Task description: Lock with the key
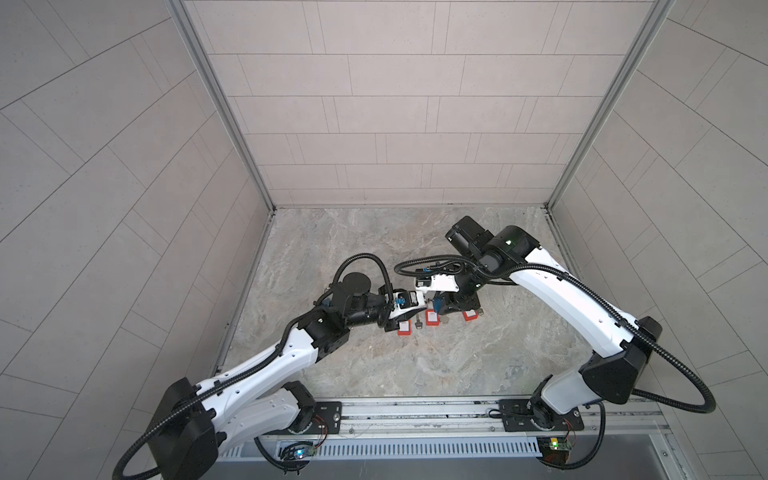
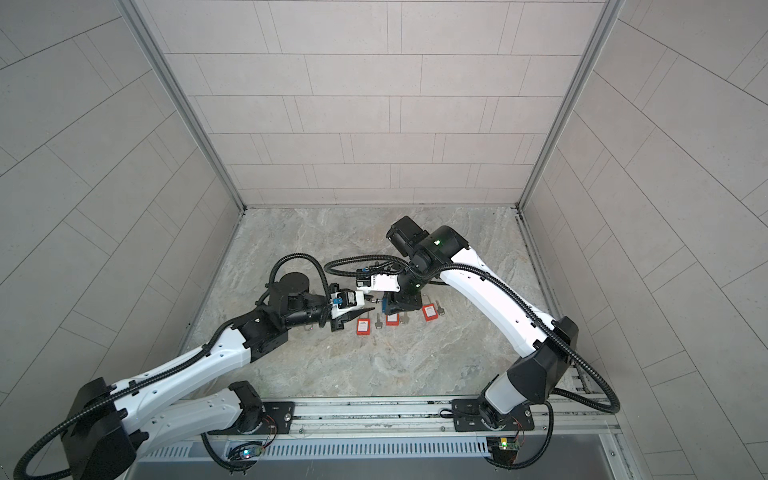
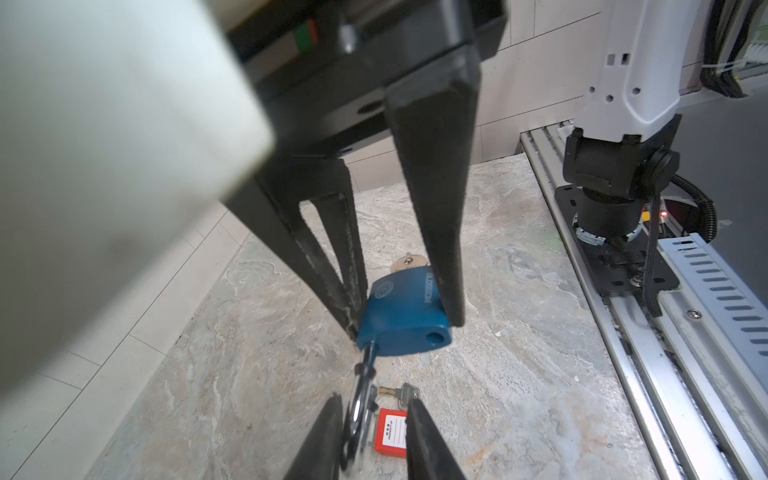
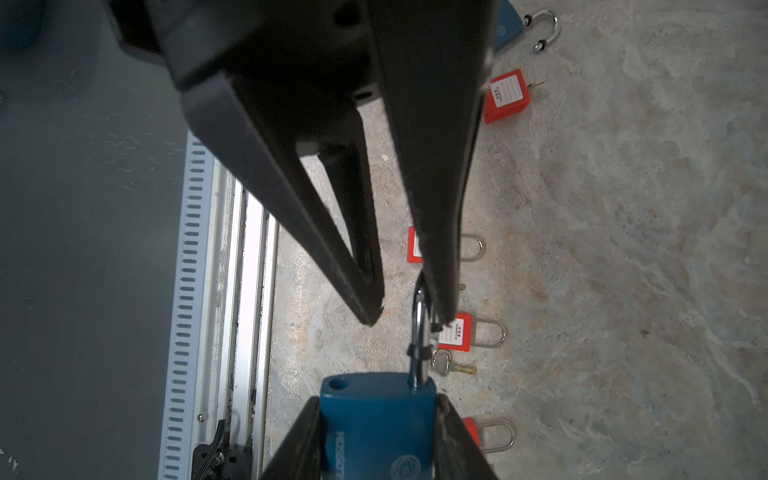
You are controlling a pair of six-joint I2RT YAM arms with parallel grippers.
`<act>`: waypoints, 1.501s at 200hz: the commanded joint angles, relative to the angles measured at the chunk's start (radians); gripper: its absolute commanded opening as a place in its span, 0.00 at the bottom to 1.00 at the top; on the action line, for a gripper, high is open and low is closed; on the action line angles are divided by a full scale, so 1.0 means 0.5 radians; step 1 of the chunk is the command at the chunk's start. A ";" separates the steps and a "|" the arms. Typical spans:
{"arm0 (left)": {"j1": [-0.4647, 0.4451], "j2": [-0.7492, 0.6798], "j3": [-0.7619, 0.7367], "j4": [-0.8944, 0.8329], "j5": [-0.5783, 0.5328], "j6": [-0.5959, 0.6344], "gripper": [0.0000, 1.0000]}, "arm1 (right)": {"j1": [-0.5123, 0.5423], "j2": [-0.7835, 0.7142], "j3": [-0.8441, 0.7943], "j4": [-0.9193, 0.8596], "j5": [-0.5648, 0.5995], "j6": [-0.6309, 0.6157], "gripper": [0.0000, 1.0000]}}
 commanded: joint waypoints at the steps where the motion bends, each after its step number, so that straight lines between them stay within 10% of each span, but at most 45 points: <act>1: -0.006 -0.023 0.007 0.001 -0.011 0.063 0.30 | 0.023 -0.079 0.006 0.021 -0.082 -0.034 0.17; 141: -0.027 -0.114 -0.046 0.073 -0.094 -0.038 0.00 | 0.022 -0.082 0.072 -0.011 -0.099 -0.038 0.22; 180: -0.025 -0.166 -0.081 0.197 -0.158 -0.291 0.00 | 0.023 -0.138 0.006 0.131 0.093 0.080 0.52; 228: -0.026 -0.210 -0.051 0.185 -0.177 -0.407 0.00 | 0.023 -0.384 -0.160 0.330 0.208 0.091 0.67; 300: -0.026 -0.274 -0.032 0.188 0.124 -0.484 0.00 | 0.023 -0.462 -0.399 0.452 0.229 0.027 0.55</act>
